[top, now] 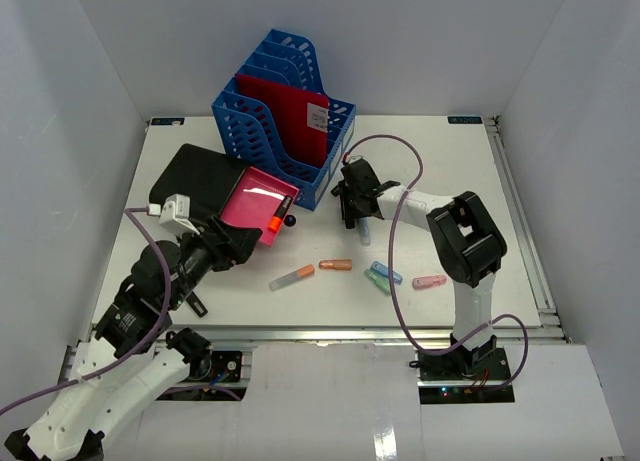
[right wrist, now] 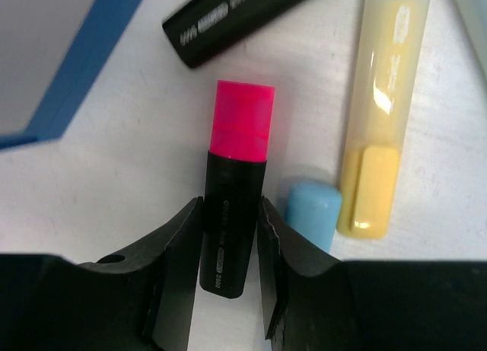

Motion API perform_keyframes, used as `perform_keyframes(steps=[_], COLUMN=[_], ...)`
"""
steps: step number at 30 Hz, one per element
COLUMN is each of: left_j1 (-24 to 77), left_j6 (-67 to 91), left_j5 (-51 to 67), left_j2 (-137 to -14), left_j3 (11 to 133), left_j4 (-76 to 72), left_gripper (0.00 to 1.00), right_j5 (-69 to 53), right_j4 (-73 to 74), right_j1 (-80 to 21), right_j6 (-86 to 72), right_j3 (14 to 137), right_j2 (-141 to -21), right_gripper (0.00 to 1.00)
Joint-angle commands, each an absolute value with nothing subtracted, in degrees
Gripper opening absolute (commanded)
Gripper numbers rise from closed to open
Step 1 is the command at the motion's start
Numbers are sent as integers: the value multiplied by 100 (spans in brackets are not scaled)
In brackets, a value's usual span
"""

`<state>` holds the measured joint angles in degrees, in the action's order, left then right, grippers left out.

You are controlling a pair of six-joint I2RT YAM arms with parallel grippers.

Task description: Organize the desk

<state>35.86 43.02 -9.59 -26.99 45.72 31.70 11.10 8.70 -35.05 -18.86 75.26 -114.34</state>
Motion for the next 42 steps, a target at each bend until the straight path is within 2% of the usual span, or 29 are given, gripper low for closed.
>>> perform_keyframes(steps=[1, 6, 10, 12, 17, 24, 27, 31, 36, 40, 42], left_j1=[3577, 3577, 3586, 3586, 3578, 3577, 3577, 3582, 3580, 3583, 3581], left_j6=[4412, 4488, 4517, 4487, 4577, 4685, 4676, 4668, 4605, 4579, 4583], left_j5=[-816, -762, -748, -763, -740, -667, -696, -772, -806, -820, -822], left_j2=[-2583, -2426, -2311, -2296, -2311, -2290, -2192, -2015, -1998, -2018, -2046], left_j3=[4567, 4561, 4562, 4577, 4545, 4412, 4394, 4399, 4477, 4540, 4557], left_j4=[3173, 3170, 3137, 3129, 3052, 2978, 3000, 3123, 3211, 3217, 3217], left_gripper=[86, 86, 86, 87, 87, 87, 87, 88, 88, 88, 88], right_j5=[577, -951, -3266, -3614, -3441, -3002, -2752, -2057, -1782, -1938, -1995], right_j4=[779, 736, 997, 994, 1308, 674, 505, 329, 255, 233, 250], right_j1=[-3512, -3507, -3531, -3660, -4308, -4667, -4679, -4785, -4781, -4801, -4804], right_j6=[-1494, -503, 1173, 1453, 1720, 57, -901, -1241, -1304, -1234, -1116], right_j3=[7111, 6671, 6710, 6994, 8573, 10280, 10694, 10538, 10257, 10088, 10034], right_j2=[-10813, -9695, -9086, -8925, -9673, -11162, -11667, -11722, -11596, -11591, -11618], right_gripper=[15, 8, 9, 9, 8, 11, 11, 10, 20, 39, 57])
